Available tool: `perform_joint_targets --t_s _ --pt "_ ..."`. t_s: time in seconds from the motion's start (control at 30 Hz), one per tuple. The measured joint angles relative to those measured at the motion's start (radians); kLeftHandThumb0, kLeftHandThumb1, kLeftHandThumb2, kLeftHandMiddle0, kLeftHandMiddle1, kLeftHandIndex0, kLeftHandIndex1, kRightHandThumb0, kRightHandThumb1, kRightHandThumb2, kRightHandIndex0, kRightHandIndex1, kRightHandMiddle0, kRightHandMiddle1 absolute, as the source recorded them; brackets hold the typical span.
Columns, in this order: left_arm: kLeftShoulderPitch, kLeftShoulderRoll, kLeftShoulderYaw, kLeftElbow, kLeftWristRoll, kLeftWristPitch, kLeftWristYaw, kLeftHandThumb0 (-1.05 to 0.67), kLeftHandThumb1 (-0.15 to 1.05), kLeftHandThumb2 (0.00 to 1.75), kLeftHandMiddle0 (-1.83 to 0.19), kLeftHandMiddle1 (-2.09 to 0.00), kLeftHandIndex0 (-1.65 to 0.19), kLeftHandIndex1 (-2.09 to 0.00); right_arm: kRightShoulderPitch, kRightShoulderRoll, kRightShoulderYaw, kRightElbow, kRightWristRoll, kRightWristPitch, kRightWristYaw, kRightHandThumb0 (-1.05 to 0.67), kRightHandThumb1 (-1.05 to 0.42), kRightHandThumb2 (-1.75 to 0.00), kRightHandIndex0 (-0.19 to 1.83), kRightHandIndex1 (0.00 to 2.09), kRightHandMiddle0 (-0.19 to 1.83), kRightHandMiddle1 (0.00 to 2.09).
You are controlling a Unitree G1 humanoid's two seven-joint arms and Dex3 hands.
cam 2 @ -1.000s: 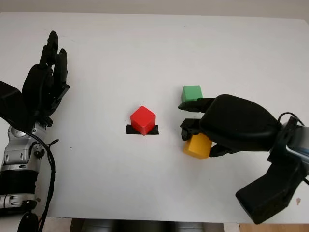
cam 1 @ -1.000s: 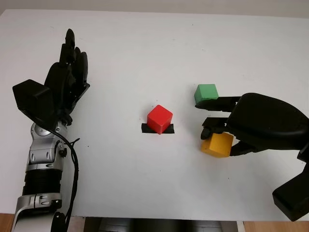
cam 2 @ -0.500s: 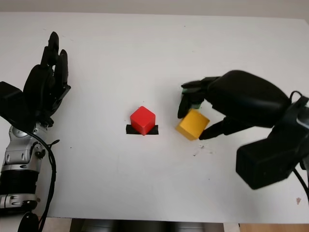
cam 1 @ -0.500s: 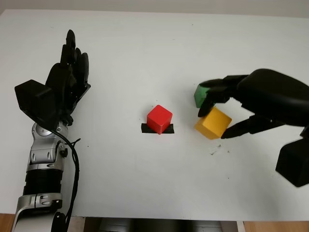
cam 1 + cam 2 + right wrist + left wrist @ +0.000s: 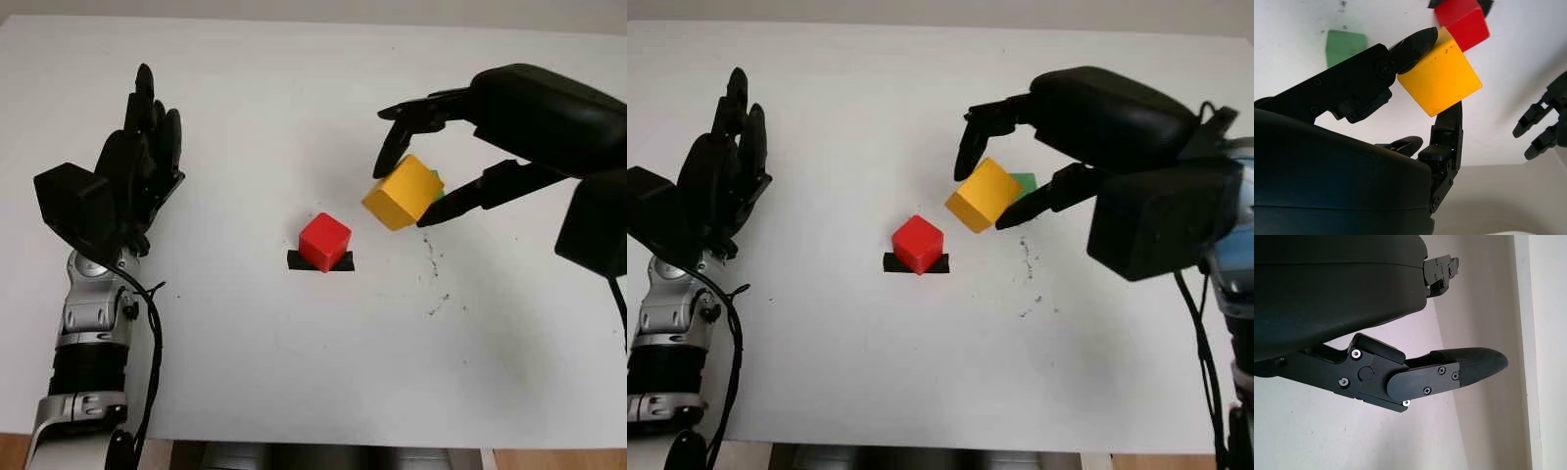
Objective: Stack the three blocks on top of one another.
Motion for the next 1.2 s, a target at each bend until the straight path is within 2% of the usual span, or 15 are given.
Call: perform_joint_targets --t_s 0.1,0.23,0.37,0.6,0.77,1.2 --pt "0.0 0.0 0.0 0.006 0.0 0.0 -0.003 -0.78 1.05 0.59 0.19 -0.02 0.19 0.0 -0.037 0.033 0.025 0.02 0.013 0.08 0.026 -0.36 -0.86 -0.06 0.39 0.03 0.54 1.38" --pt "0.0 0.001 -0.001 0.007 0.0 0.005 -0.003 -0.79 1.05 0.59 0.19 -0.03 0.19 0.0 -0.11 0.088 0.063 0.036 0.037 0.256 0.072 -0.39 -0.89 -0.06 0.37 0.02 0.44 1.5" --pt "0.0 0.001 -0.008 0.008 0.004 0.009 -0.003 -0.79 1.05 0.59 0.19 -0.04 0.19 0.0 -0.159 0.13 0.095 0.058 0.041 0.326 0.088 -0.41 -0.89 -0.05 0.39 0.04 0.43 1.52" --pt "-0.001 0.001 -0.012 0.011 0.005 0.01 -0.003 -0.79 1.05 0.58 0.19 -0.03 0.19 0.0 -0.204 0.158 0.154 0.128 0.004 0.343 0.113 -0.42 -0.9 -0.06 0.38 0.03 0.39 1.6" --pt "-0.002 0.0 -0.017 0.012 0.005 0.014 -0.003 -0.8 1.05 0.58 0.19 -0.02 0.19 0.0 -0.216 0.16 0.176 0.164 -0.024 0.309 0.138 -0.43 -0.9 -0.06 0.36 0.03 0.38 1.61" --pt "-0.001 -0.011 -0.017 0.005 -0.002 0.03 0.0 -0.79 1.05 0.56 0.19 -0.02 0.19 0.0 -0.219 0.179 0.203 0.163 -0.066 0.307 0.151 -0.41 -0.9 -0.05 0.34 0.02 0.39 1.59"
